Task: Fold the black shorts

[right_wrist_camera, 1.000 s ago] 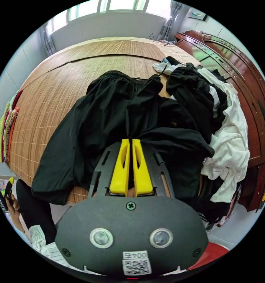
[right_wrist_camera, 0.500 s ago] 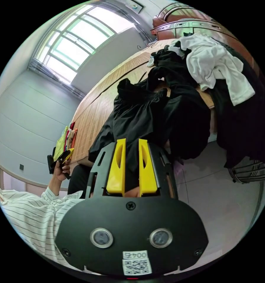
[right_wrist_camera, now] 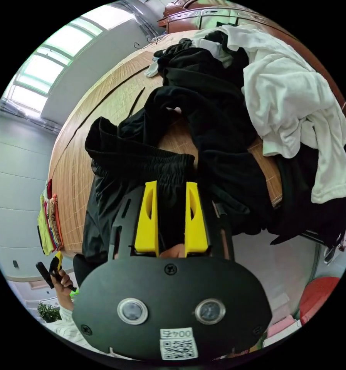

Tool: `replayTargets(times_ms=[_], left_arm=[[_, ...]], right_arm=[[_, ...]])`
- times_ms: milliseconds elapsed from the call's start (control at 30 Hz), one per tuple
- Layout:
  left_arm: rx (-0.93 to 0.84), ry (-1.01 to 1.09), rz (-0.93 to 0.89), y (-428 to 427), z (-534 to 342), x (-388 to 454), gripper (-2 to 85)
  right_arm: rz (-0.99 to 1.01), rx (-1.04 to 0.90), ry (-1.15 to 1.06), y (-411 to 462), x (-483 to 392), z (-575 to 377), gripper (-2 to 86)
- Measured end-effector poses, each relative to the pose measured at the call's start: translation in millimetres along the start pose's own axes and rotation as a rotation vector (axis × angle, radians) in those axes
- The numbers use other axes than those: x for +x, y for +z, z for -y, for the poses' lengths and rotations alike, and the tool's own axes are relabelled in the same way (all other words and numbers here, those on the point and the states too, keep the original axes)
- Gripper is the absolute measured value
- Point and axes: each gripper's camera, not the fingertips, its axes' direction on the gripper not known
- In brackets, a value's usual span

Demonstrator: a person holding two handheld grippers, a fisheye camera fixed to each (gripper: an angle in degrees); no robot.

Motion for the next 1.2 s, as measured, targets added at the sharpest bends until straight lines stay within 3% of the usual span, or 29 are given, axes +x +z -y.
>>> replayTargets(times_ms=[100,233,333,733,1200], left_arm=[[-0.031,0.026,-0.008,19,18,-2,1.4],[-0.085,0.049,-0.067,49,41,-3,2.9],[-0.122,0.046,-0.138,77,62,-6,4.6],[-0.207,-0.051,-0.343,169,109,-42,17.5],[-0.133,-0.175,-0.183,219,237,-161,18.8]], right_arm=[[-0.064,0.066,-0.042,-2,-18,-11,4.0],[0.173,0.282,-0.142,-40,-46,-54,3.5],[0.262,0.333,-0.283,-53,-86,-92,3.3],[0.282,0.219,-0.572,-18,-224,-194,3.4],[0.235,0.115,-0.7,17,-285,-225,3.4]])
